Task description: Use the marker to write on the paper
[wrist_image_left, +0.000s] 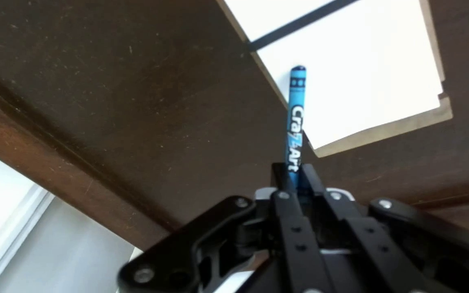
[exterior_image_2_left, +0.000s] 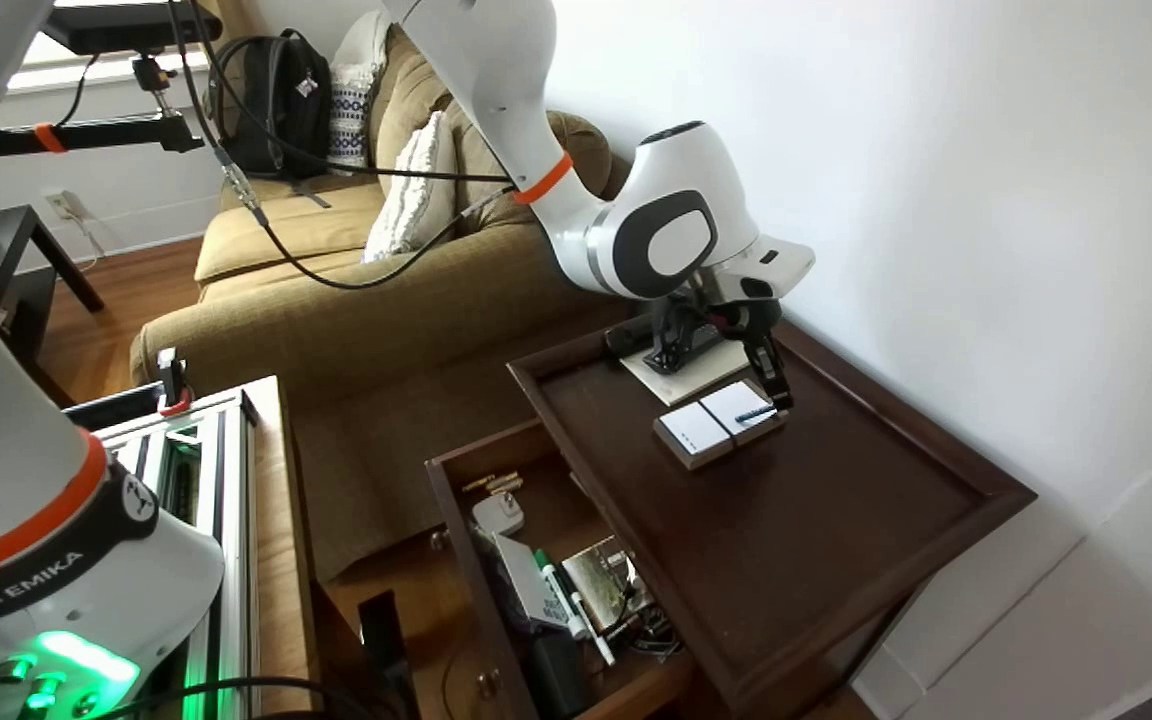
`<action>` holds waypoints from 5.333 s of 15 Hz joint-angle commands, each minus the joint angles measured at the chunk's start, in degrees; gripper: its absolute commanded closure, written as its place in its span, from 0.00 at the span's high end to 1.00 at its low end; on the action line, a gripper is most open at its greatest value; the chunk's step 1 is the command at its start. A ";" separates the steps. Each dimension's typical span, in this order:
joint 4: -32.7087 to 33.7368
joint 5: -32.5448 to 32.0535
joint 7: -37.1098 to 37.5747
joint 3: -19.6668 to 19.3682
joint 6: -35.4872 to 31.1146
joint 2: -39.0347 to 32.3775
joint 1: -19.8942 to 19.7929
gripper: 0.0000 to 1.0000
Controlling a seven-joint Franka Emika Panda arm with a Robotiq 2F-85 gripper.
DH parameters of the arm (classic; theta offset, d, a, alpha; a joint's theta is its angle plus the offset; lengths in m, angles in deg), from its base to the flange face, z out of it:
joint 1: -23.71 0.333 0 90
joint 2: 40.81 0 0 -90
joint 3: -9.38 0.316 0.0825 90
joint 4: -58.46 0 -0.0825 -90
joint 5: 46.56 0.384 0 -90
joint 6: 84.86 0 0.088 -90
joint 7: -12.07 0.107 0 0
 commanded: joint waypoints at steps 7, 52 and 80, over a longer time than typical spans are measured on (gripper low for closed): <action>0.95 0.11 2.09 -5.60 -0.38 -5.79 6.93 0.03; 3.66 1.33 9.69 -11.77 -0.33 -12.78 13.28 0.03; 0.77 4.64 2.83 -11.80 -6.49 -8.46 10.61 0.03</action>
